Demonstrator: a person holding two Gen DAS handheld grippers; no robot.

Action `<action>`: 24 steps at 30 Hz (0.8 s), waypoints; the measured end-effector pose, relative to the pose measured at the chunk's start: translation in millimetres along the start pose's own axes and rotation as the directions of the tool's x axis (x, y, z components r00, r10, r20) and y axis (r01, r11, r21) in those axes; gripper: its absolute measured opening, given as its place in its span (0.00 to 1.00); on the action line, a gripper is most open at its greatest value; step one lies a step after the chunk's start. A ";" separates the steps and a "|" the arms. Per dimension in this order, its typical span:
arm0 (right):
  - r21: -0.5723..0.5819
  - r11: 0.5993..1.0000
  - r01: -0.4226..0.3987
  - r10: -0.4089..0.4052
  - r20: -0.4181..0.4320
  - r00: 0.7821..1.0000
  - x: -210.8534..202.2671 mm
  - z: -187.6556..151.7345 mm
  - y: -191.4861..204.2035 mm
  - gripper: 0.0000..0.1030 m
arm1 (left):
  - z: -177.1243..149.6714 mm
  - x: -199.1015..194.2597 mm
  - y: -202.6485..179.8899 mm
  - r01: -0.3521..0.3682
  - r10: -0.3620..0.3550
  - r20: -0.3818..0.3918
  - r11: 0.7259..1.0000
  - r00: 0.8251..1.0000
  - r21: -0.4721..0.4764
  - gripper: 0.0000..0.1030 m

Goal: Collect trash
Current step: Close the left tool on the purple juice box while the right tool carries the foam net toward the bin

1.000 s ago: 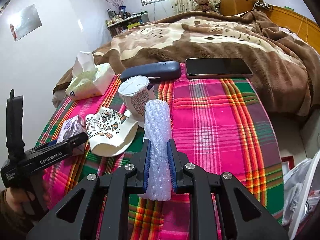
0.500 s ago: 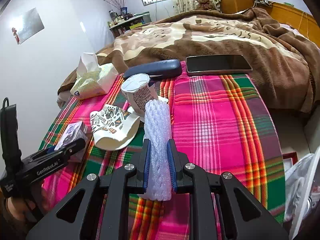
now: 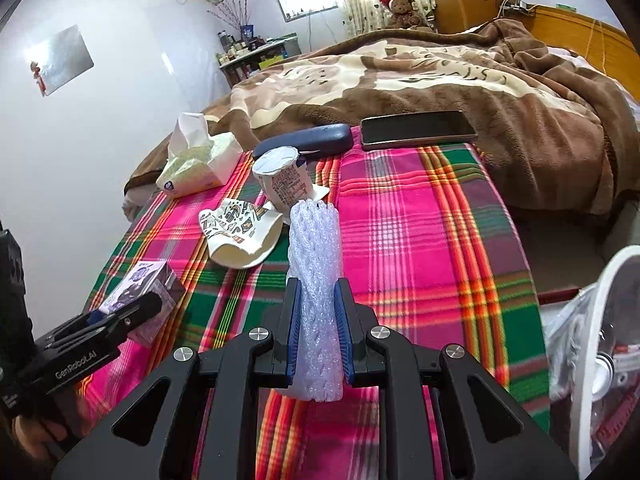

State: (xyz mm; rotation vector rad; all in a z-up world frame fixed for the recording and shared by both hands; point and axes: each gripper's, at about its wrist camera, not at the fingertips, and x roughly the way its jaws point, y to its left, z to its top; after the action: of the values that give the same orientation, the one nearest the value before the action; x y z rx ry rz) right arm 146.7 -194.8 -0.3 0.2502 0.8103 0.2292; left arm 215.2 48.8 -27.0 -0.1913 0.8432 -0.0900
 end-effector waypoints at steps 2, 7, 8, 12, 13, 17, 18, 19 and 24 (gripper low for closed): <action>0.009 1.000 0.000 0.000 0.009 1.000 -6.3 -1.9 -2.2 0.17 | -3.7 -6.9 -3.8 0.012 -0.012 0.004 1.000 1.000 0.003 0.56; 0.019 1.000 0.008 -0.009 0.036 0.999 -22.8 -4.6 -9.1 0.17 | -9.8 -24.6 -20.5 0.029 -0.030 0.027 0.999 0.999 0.031 0.56; 0.022 1.000 0.011 -0.012 0.041 0.999 -26.1 -5.6 -11.0 0.17 | -11.1 -27.9 -24.0 0.034 -0.035 0.031 0.999 0.999 0.040 0.56; 0.044 0.999 0.023 -0.026 0.071 0.997 -43.4 -9.6 -23.0 0.17 | -14.5 -41.0 -43.3 0.055 -0.058 0.042 0.996 0.997 0.073 0.56; 0.051 0.998 0.028 -0.032 0.078 0.996 -48.2 -10.4 -27.1 0.17 | -15.0 -44.5 -48.4 0.062 -0.066 0.048 0.995 0.997 0.080 0.56; 0.067 0.996 0.058 -0.065 0.106 0.992 -66.0 -13.9 -44.4 0.17 | -17.5 -54.6 -73.4 0.086 -0.094 0.064 0.989 0.994 0.120 0.56; 0.075 0.995 0.064 -0.073 0.111 0.991 -70.1 -14.8 -49.4 0.17 | -18.5 -56.5 -79.7 0.091 -0.101 0.068 0.987 0.993 0.132 0.56; 0.084 0.994 0.070 -0.079 0.117 0.990 -73.7 -15.4 -54.0 0.17 | -19.5 -58.6 -88.8 0.100 -0.111 0.069 0.984 0.991 0.146 0.56; 0.128 0.987 0.102 -0.120 0.139 0.983 -92.0 -20.5 -79.6 0.17 | -25.0 -60.0 -125.3 0.146 -0.161 0.062 0.970 0.985 0.196 0.56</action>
State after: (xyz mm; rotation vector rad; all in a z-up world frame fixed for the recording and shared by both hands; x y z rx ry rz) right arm 78.6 -294.7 24.6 0.3300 0.6909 0.0562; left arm 156.2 -67.9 26.3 -0.0786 0.7370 -0.3057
